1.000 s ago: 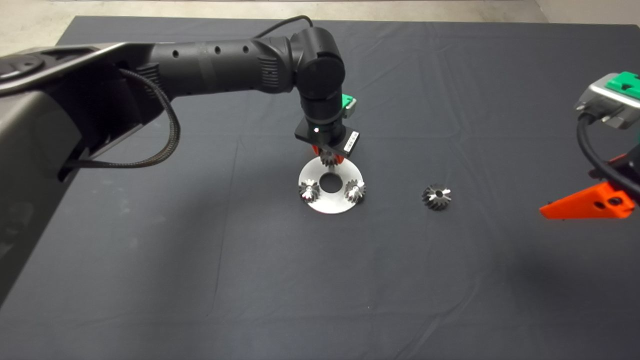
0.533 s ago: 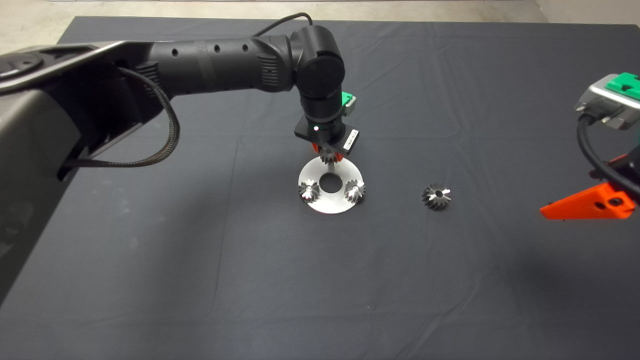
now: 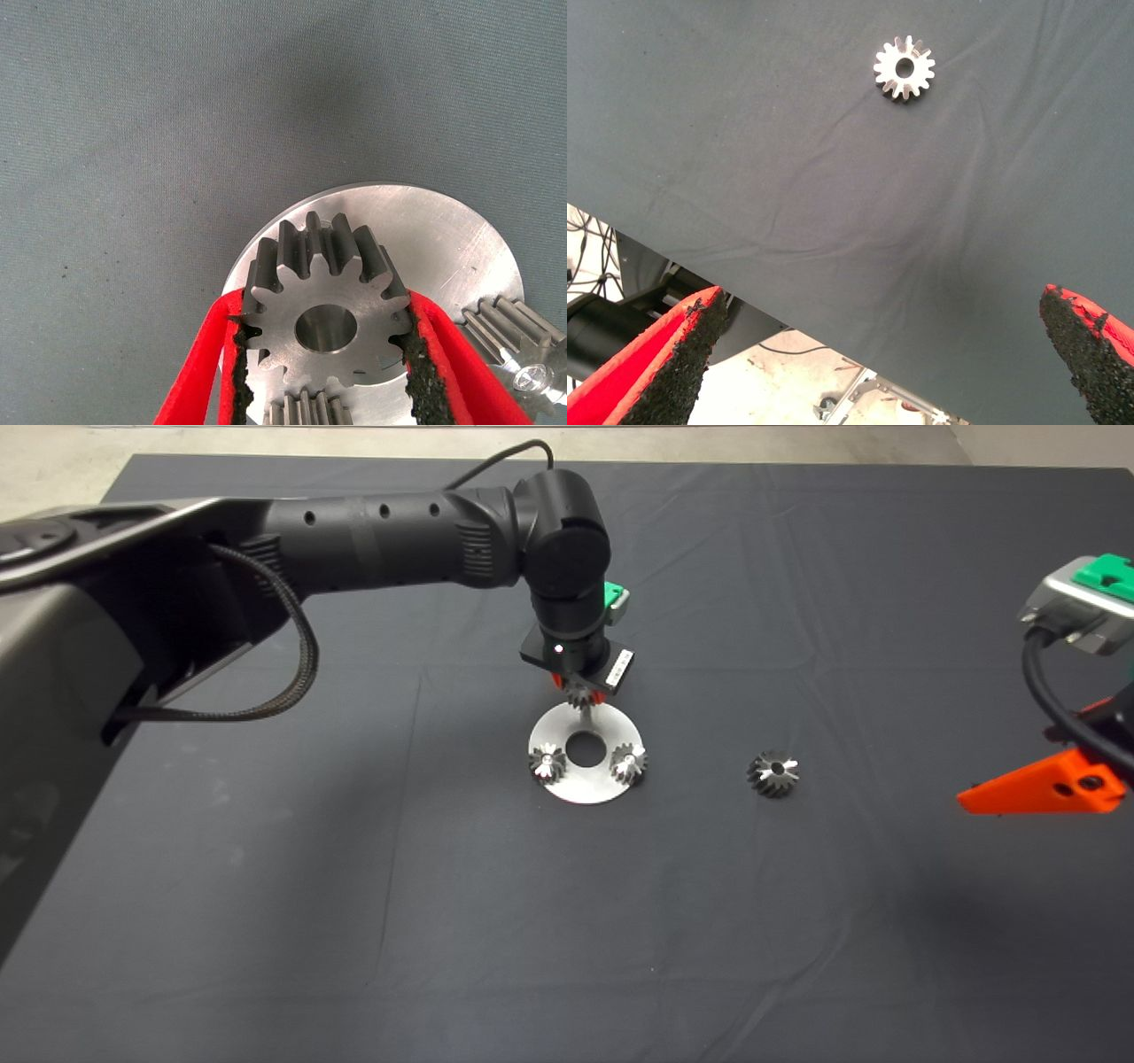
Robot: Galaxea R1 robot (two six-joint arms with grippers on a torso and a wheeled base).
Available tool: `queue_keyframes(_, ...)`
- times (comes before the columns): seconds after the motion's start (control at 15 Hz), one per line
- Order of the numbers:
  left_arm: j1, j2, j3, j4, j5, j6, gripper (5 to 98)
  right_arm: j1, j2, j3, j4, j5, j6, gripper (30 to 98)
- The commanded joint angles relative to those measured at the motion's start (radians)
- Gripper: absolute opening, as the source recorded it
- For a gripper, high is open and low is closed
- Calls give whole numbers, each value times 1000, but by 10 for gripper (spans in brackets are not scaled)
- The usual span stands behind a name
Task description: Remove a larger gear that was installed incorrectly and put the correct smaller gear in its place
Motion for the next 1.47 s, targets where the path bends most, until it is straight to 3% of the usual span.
queue_keyframes(0.0,-14,4,-1,11,-5,4,345,15,-1,4,27,3,8,933)
queue_keyframes(0.53,-6,4,-22,28,-29,5,344,15,-3,6,27,2,8,933)
queue_keyframes(1.4,2,4,0,24,-21,-1,344,15,-4,6,27,3,8,933)
